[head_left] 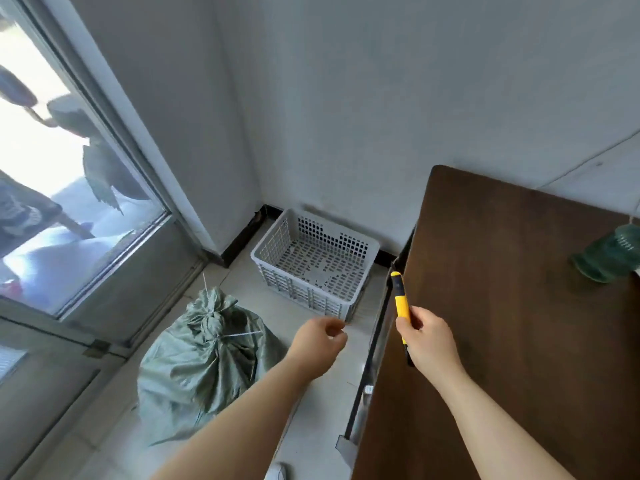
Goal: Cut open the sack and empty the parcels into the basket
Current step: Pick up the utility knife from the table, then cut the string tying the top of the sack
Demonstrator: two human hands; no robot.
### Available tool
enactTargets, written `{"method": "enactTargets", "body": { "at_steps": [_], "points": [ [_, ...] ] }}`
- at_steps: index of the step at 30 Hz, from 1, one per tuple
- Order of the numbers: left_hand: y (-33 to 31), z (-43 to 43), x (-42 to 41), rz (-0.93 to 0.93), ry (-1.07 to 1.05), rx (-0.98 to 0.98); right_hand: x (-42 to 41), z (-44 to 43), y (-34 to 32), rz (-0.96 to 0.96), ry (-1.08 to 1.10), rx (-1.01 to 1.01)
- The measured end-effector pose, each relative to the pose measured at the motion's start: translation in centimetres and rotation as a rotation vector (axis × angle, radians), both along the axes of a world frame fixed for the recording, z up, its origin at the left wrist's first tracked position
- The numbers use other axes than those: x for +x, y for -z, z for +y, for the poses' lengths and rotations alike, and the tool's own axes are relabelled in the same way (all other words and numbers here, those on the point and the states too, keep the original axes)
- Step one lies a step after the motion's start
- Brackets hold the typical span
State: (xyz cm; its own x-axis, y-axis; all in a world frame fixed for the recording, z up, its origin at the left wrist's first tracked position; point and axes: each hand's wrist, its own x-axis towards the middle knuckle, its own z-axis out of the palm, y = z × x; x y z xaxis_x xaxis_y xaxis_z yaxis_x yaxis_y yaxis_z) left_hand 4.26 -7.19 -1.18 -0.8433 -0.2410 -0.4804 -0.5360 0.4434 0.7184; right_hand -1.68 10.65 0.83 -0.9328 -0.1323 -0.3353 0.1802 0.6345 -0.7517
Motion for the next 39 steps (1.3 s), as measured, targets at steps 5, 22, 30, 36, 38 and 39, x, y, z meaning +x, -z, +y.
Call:
{"method": "enactTargets", "body": {
  "at_steps": [5, 22, 30, 36, 38, 39],
  "points": [
    [-0.2, -8.3, 4.8, -0.003, -0.187, -0.08, 0.4, -7.8, 0.5, -0.111, -0.051, -0.113],
    [18.0, -33.2, 11.5, -0.24, -0.539, -0.023, 3.9, -33.8, 19.9, -0.341, -0.172, -0.056],
    [31.7, -35.3, 8.4, -0.347, -0.464, 0.091, 3.1, -36.8, 31.6, -0.371, -0.036, -0.048],
    [40.4, -34.1, 6.0, -0.313, -0.378, 0.038, 1.9, -37.7, 38.9, -0.453, -0.039, -0.108],
    [42.7, -33.6, 5.2, -0.304, -0.391, 0.036, 1.4, -37.7, 40.5, -0.456, -0.079, -0.106],
    [43.6, -33.5, 4.9, -0.316, -0.402, 0.036, 1.2, -37.5, 41.1, -0.454, -0.091, -0.118]
  ]
}}
